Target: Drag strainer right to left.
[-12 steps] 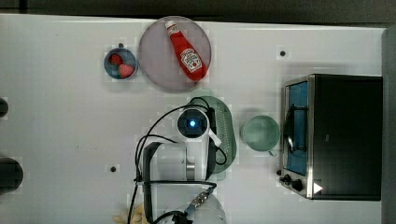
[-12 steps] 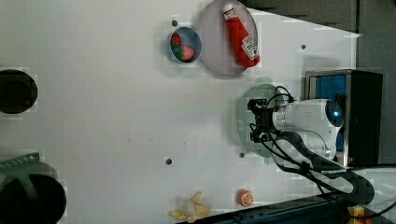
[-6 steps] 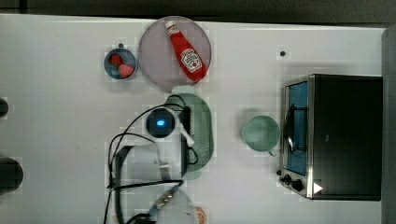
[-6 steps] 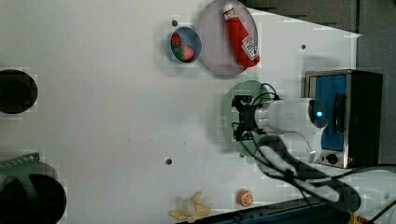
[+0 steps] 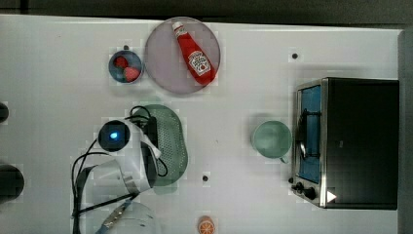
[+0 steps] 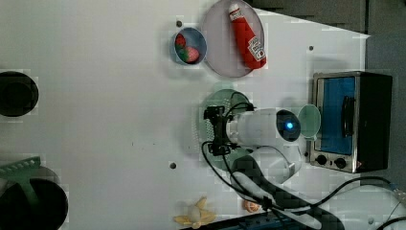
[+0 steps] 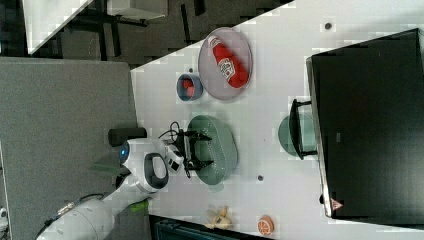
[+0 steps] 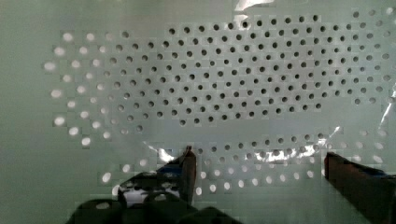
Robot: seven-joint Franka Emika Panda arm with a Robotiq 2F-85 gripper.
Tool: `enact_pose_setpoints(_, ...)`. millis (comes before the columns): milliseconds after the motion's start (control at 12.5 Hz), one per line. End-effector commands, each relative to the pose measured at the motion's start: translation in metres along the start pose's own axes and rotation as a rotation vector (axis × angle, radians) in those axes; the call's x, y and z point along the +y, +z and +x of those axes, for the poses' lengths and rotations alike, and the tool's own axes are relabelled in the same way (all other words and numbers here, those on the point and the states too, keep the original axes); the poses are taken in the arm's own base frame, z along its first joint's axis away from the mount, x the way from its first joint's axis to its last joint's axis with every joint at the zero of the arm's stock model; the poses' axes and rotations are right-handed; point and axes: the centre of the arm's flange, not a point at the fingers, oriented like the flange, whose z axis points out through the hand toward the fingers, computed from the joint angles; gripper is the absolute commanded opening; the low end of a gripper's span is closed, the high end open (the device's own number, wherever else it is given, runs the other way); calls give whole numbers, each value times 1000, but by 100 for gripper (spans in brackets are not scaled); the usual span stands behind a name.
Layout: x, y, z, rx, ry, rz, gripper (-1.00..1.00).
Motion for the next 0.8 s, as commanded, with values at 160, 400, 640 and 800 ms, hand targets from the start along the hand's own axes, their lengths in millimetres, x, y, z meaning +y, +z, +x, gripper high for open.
enact_pose_setpoints(160,-20,-6,-39,-39,46,18,100)
enact_pose_setpoints(400,-25,-5,-66,-54,43,5,100)
enact_pose_setpoints(640,-28,-3,-93,-62,61,7,100)
enact_pose_setpoints(800,-29,-2,-110,-65,104,8,100)
